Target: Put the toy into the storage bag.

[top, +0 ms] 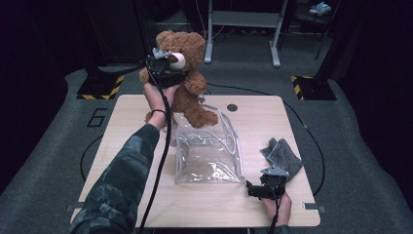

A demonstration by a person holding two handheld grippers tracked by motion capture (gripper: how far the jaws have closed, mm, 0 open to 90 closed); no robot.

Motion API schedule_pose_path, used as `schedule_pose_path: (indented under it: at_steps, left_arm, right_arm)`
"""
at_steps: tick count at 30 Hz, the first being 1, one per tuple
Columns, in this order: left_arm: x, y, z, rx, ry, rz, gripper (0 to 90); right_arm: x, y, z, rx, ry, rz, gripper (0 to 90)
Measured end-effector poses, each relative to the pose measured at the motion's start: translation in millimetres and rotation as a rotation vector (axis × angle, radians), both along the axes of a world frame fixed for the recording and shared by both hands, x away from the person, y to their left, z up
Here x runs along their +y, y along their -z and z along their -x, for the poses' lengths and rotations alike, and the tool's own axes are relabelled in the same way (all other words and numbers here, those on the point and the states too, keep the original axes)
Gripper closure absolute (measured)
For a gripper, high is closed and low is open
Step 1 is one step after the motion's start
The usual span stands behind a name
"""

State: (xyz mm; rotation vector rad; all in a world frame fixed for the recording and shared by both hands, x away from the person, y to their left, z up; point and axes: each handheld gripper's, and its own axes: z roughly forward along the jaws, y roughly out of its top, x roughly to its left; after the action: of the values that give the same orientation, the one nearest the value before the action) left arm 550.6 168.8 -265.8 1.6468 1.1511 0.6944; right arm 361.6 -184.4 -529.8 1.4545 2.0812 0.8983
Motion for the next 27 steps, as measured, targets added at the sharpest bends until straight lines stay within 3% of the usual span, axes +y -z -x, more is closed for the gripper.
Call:
schedule_pose_path:
  at_steps: [12, 19, 27]
  left_arm:
    - [-28.5, -2.7, -1.3, -0.006, 0.047, 0.036, 47.2]
    - [-31.8, 13.8, -2.1, 0.047, 0.048, 0.075, 46.6]
    - [-35.9, 28.6, 7.0, 0.081, 0.072, 0.068, 46.0]
  right_arm:
    - [0.2, 0.1, 0.1, -0.002, 0.000, -0.009, 4.5]
    - [0.2, 0.0, 0.2, -0.002, 0.000, -0.008, 4.4]
    - [0.4, 0.1, 0.3, -0.003, 0.003, -0.007, 4.5]
